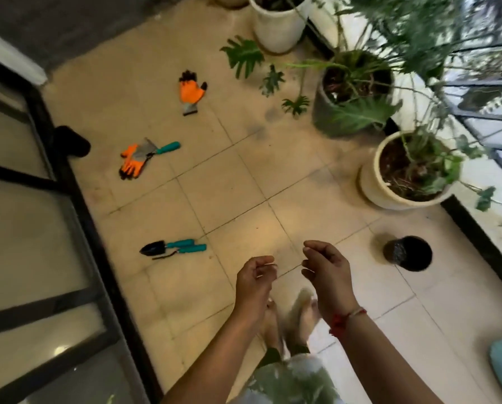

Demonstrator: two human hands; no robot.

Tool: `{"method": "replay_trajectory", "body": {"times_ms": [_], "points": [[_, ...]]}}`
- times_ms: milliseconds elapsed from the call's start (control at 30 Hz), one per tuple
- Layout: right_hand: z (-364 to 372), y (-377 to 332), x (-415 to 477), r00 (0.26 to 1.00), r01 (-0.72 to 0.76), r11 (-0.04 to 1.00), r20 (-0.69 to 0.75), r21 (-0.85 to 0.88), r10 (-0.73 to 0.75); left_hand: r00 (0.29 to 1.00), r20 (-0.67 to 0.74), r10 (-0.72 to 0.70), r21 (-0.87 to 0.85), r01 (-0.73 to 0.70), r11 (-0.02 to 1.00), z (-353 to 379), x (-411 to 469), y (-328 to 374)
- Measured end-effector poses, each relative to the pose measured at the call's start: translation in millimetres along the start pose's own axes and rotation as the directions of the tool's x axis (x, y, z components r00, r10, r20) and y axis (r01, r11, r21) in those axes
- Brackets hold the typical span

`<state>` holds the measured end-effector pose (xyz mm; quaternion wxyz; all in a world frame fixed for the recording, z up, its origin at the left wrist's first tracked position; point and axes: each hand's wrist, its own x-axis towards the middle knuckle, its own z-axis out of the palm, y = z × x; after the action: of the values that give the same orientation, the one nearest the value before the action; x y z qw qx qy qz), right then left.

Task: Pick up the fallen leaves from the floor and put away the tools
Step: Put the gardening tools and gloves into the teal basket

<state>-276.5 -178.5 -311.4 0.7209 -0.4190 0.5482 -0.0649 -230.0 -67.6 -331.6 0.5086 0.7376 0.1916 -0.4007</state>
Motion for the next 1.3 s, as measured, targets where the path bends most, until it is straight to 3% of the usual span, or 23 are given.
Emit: {"method": "replay_trajectory", "body": {"times_ms": [367,633,967,1300], "points": [[48.9,-10.2,-8.4,0.976,-0.082,0.986,0.189,-0.142,0.108,0.986,-0.164,-0.001,-0.136,-0.022,0.991,-35.6,-0.3,27.6],[40.1,-44.8,-15.0,0.9,-0.094,0.933,0.37,-0.346,0.228,0.98,-0.198,0.016,-0.059,-0.028,0.998,-30.8,-32.4,66.6],[12.1,-74.6,-0.6,0.946,-0.039,0.928,0.287,-0.371,0.155,0.977,-0.209,0.037,-0.124,-0.064,0.99,-25.1,-39.3,92.4],[40.9,-43.4,-11.7,0.968,-0.029,0.935,0.222,-0.355,0.115,0.983,-0.185,-0.004,-0.01,0.002,1.0,-51.4,-23.4,79.7]]}}
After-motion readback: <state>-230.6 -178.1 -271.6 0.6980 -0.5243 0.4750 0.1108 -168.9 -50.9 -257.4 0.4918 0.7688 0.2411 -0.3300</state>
